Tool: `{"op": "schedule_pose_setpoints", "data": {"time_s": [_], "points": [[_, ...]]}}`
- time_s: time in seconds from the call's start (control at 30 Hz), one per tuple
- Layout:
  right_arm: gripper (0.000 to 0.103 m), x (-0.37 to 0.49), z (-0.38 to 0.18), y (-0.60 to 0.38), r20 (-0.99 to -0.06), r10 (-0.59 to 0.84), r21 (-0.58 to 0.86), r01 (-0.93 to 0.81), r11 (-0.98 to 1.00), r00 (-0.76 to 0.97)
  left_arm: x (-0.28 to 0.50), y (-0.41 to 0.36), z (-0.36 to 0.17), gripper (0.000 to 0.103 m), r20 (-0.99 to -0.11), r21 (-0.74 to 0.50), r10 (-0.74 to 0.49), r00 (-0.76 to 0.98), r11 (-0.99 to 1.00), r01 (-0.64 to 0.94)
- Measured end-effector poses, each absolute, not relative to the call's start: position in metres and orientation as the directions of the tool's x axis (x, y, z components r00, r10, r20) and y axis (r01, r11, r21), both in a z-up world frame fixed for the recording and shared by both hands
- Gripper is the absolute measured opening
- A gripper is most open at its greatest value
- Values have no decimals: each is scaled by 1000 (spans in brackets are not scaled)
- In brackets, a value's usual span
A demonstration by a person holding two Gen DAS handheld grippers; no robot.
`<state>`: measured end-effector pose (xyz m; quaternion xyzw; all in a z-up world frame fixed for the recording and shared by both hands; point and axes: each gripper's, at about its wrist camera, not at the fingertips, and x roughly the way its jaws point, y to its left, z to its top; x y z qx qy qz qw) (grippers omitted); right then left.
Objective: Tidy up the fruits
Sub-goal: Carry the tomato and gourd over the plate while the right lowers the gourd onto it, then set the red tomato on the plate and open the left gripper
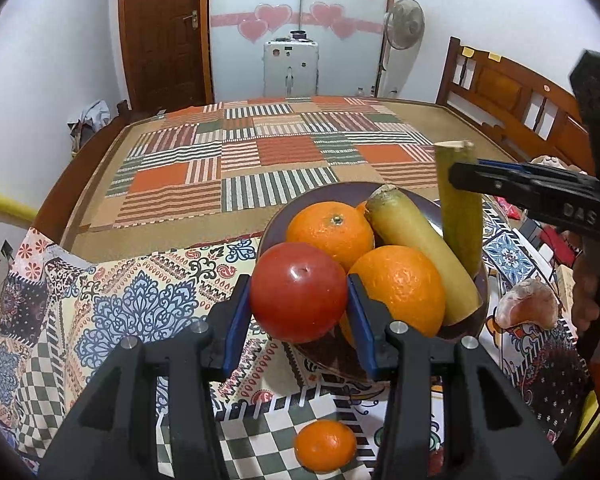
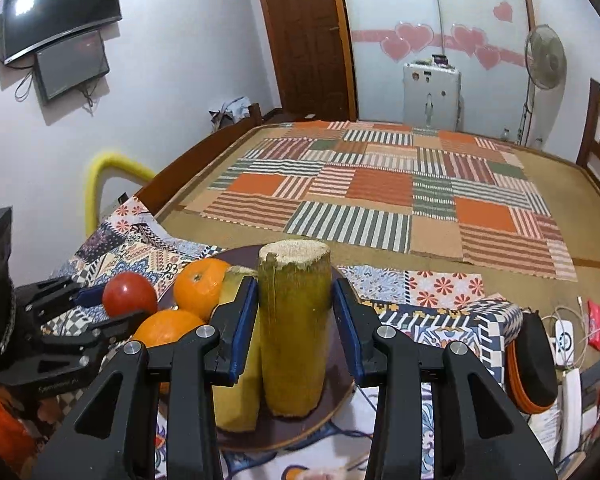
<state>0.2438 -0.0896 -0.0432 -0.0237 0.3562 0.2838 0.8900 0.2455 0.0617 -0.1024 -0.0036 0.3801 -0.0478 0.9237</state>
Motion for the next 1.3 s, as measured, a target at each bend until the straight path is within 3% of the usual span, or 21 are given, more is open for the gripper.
{"op": "schedule_pose_setpoints", "data": {"time_s": [0.17, 0.23, 0.47, 0.87, 1.3], "points": [[35, 248, -45, -77, -675, 454, 122, -519, 846, 581, 245, 61, -102, 48, -700, -41, -88, 708, 996, 84], [36, 249, -46, -73, -691, 445, 119, -517, 847, 570, 245, 61, -103, 53, -699, -35, -77, 711, 997, 74], [35, 247, -52, -72, -712, 450, 126, -531, 838, 540, 242, 56, -100, 53, -682, -6, -73, 727, 995, 95], [35, 200, -22, -89, -638, 430, 19, -546, 838, 639, 214, 57, -82, 53, -651, 4, -69, 756, 996, 94], [37, 159, -22, -135, -619, 434, 40, -525, 850, 655, 157, 62, -67, 57, -627, -47, -104, 772, 994, 95]]}}
